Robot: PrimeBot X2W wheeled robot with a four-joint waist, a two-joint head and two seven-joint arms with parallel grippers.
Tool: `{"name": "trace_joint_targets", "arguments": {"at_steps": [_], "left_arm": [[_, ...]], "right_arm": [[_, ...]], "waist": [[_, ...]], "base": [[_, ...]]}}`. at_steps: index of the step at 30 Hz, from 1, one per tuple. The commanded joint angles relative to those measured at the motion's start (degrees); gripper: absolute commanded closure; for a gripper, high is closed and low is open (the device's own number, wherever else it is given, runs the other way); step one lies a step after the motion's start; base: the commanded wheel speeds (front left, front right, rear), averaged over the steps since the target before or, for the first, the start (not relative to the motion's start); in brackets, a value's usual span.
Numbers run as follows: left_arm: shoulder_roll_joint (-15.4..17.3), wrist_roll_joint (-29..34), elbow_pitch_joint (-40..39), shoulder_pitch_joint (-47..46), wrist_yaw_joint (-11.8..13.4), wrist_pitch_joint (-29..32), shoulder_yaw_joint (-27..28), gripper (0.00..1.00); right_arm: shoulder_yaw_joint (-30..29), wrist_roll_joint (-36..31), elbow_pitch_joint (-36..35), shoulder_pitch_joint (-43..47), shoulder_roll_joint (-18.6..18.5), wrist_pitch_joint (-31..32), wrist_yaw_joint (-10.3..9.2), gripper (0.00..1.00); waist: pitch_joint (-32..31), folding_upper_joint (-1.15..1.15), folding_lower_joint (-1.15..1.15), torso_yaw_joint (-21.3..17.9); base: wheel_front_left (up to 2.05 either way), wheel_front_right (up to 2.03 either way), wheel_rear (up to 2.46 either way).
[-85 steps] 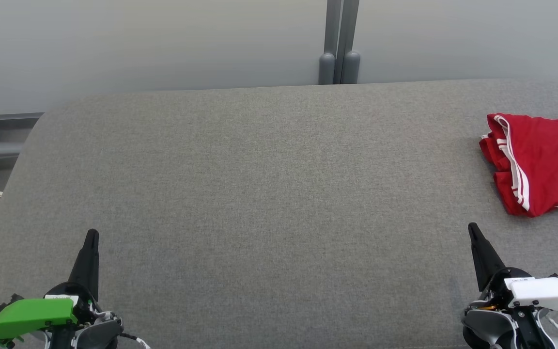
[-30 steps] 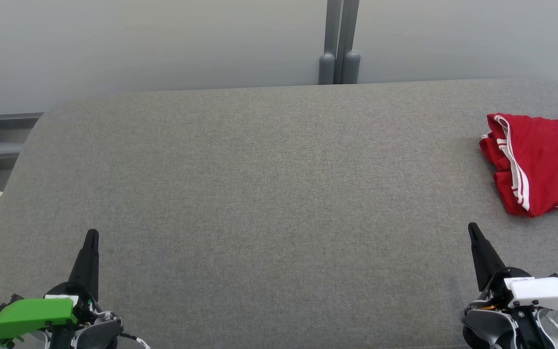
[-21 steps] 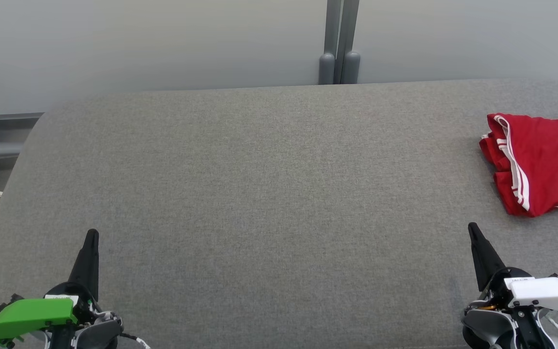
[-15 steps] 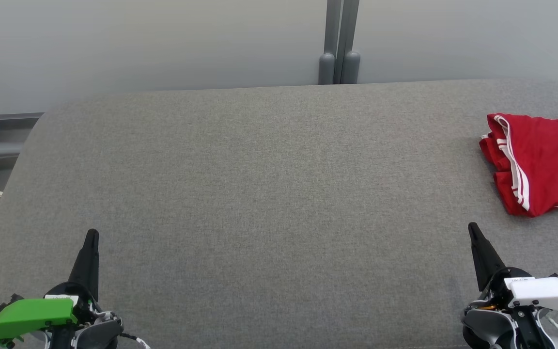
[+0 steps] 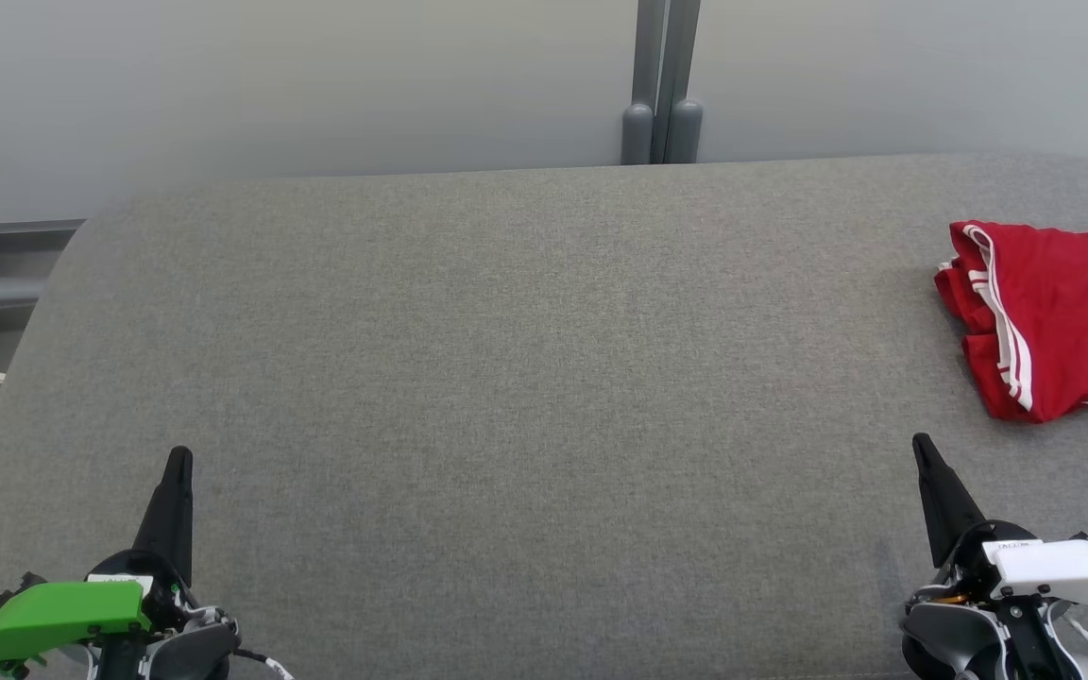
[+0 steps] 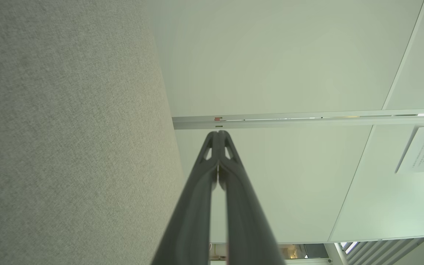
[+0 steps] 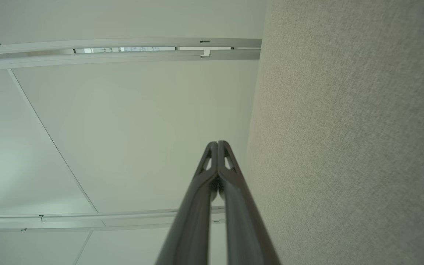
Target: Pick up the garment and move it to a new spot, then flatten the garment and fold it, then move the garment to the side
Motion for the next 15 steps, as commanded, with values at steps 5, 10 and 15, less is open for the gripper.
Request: {"name": "trace_joint_targets", "arguments": {"at_steps": [5,10,15], "left_arm": [[0.2,0.0,-0.1,-0.8,0.1,0.0,0.1,1.0],[0.2,0.0,-0.1,-0.8,0.1,0.0,0.1,1.0],[0.2,0.0,-0.1,-0.8,0.1,0.0,0.1,1.0]], "right_arm": [[0.2,0.6,-0.3,-0.2,-0.4,-0.3,0.02,1.0],[0.2,0.6,-0.3,-0.2,-0.5,-0.4,0.02,1.0],[0.3,0.6,-0.4,-0.2,-0.5,-0.5,0.02,1.0]], "waist": [[0.0,0.0,0.0,0.0],[0.0,0.0,0.0,0.0],[0.0,0.0,0.0,0.0]], "base": [[0.0,0.0,0.0],[0.0,0.0,0.0],[0.0,0.0,0.0]]}}
